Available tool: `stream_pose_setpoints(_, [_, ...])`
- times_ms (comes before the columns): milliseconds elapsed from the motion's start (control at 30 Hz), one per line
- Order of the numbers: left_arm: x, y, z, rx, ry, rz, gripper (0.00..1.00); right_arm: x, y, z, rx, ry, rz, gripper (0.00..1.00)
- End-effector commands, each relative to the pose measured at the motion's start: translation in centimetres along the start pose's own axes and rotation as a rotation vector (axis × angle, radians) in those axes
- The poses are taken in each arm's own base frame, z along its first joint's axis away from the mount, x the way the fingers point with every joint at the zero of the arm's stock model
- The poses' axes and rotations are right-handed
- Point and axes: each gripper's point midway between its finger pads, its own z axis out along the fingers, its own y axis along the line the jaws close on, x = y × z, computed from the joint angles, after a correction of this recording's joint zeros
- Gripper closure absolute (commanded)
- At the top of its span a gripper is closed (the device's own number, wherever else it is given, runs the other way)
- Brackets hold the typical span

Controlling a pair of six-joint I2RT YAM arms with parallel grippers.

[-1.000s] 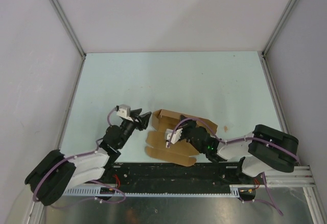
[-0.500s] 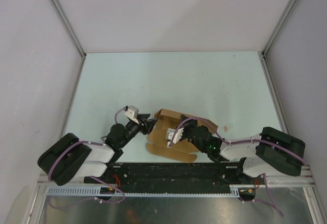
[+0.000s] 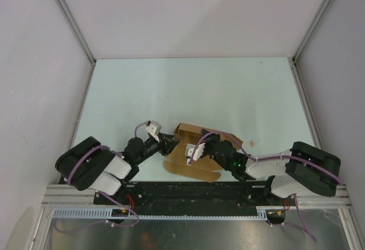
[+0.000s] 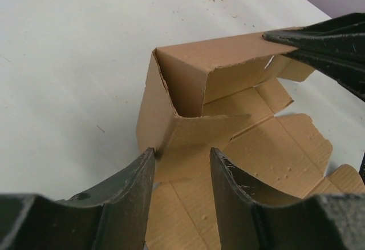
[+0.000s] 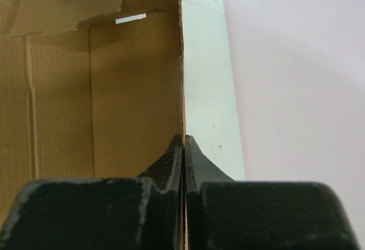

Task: Fold the paper box

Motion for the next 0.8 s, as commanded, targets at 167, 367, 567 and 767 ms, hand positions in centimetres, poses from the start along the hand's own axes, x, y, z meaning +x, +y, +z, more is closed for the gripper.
stream_pose_setpoints(167, [-0.1,-1.8,-1.2,0.099,-0.045,0.005,0.52,-1.5,-1.0,0.3,0.018,-0.035,0.030,1.00])
stream_pose_setpoints(367, [-0.4,-2.3,-0.8,0.127,-0.056,0.005,0.53,-1.1,-0.1,0.2,0.007,0.000,0.010,1.00])
stream_pose_setpoints(567, [-1.0,-2.4,-0.6,0.129,-0.077,0.005,0.52,-1.0,0.8,0.1,0.009,0.028,-0.014,1.00])
stream_pose_setpoints(767, [-1.4,-2.6,-0.3,0.132,-0.088,0.016,0.43,-1.3,1.4,0.1,0.003,0.033,-0.022,1.00])
